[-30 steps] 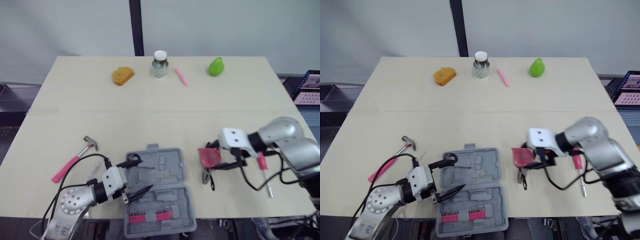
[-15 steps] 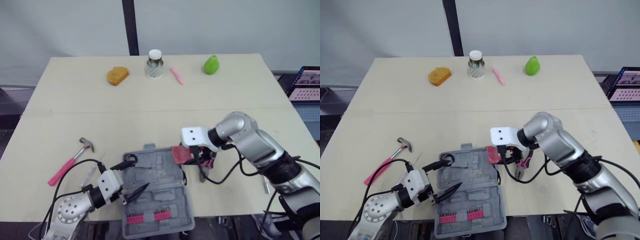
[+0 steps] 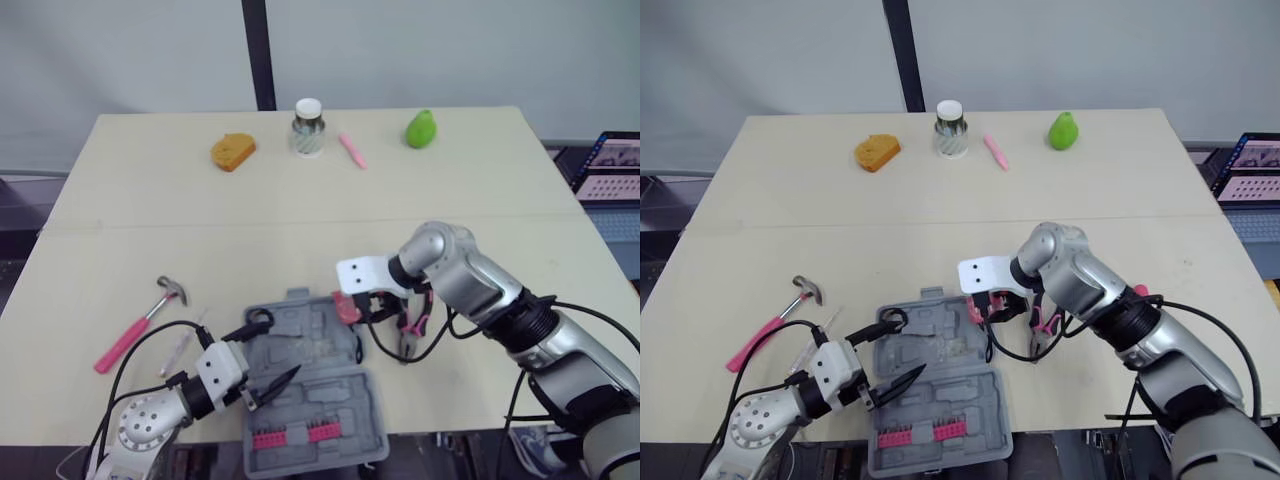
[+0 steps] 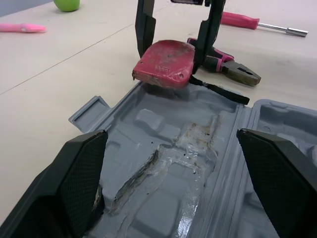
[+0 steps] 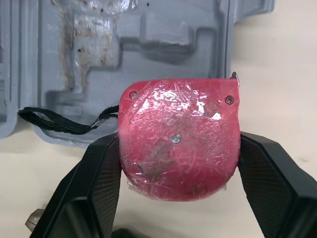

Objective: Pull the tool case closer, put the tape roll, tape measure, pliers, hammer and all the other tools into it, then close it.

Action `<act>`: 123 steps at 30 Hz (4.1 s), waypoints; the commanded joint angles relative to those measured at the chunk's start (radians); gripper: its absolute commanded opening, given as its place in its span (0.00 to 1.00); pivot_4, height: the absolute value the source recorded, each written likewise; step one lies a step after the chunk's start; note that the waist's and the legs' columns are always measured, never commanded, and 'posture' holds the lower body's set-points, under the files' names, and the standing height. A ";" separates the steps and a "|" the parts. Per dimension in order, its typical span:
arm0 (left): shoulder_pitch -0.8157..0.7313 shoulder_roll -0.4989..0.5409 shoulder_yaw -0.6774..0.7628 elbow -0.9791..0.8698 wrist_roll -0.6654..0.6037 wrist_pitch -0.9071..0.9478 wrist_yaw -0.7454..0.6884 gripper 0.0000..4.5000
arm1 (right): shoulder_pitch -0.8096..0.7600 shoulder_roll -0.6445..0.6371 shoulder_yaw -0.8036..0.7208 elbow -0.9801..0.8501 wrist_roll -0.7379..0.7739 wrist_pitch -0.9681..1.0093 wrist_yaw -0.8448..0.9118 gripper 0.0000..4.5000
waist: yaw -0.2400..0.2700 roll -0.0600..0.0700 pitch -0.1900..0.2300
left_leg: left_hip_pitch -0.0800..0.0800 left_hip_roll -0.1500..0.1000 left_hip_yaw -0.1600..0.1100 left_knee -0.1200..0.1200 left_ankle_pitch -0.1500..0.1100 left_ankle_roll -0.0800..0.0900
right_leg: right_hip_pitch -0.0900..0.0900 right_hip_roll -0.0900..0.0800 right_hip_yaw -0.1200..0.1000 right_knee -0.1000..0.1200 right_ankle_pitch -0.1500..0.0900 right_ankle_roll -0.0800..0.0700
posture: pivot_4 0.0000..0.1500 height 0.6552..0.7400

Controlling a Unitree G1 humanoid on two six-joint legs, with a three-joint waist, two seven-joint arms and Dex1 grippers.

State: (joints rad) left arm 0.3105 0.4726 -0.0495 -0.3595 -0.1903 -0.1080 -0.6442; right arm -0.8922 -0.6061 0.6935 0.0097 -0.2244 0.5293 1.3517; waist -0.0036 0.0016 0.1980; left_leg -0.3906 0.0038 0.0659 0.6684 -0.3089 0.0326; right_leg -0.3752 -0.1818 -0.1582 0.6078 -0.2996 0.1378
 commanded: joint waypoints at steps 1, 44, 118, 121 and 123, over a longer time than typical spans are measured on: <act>0.008 -0.007 0.006 -0.059 -0.028 0.005 0.004 1.00 | -0.023 0.034 -0.002 0.005 -0.012 0.003 0.002 0.66 | -0.002 0.000 0.000 | 0.000 0.000 0.000 0.000 0.000 0.000 | 0.000 0.000 0.000 0.000 0.000 0.000 | 1.00 1.00; 0.008 -0.020 -0.003 -0.135 -0.008 0.084 0.038 1.00 | 0.006 0.139 0.017 0.049 -0.086 0.046 -0.021 0.66 | -0.001 0.000 0.000 | 0.000 0.000 0.000 0.000 0.000 0.000 | -0.001 0.000 0.000 0.000 0.000 0.000 | 1.00 1.00; 0.012 -0.003 0.015 -0.078 -0.024 0.044 -0.029 1.00 | 0.207 0.091 -0.360 -0.125 0.289 -0.082 -0.060 0.83 | 0.002 0.000 0.000 | 0.000 0.000 0.000 -0.001 0.000 0.000 | 0.000 0.000 0.000 -0.001 0.000 0.000 | 1.00 1.00; -0.006 0.006 0.023 -0.069 -0.031 0.046 -0.037 1.00 | 0.257 0.096 -0.381 -0.052 0.324 -0.157 -0.061 0.83 | 0.002 0.000 0.000 | 0.000 0.000 0.000 -0.001 0.000 0.000 | 0.000 0.000 0.000 -0.001 0.000 0.000 | 1.00 1.00; -0.011 0.007 0.024 -0.069 -0.031 0.048 -0.038 1.00 | 0.274 0.096 -0.372 0.005 0.318 -0.202 -0.066 0.74 | 0.001 0.000 0.000 | 0.000 0.000 0.001 -0.001 0.000 0.000 | 0.000 0.000 0.000 -0.001 0.000 0.000 | 1.00 1.00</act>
State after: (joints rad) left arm 0.3004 0.4757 -0.0352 -0.4162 -0.2019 -0.0441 -0.6771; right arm -0.6197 -0.5127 0.3392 -0.0035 0.0747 0.3808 1.2933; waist -0.0022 0.0012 0.1978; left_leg -0.3903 0.0040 0.0667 0.6673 -0.3091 0.0326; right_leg -0.3752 -0.1816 -0.1581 0.6070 -0.2997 0.1377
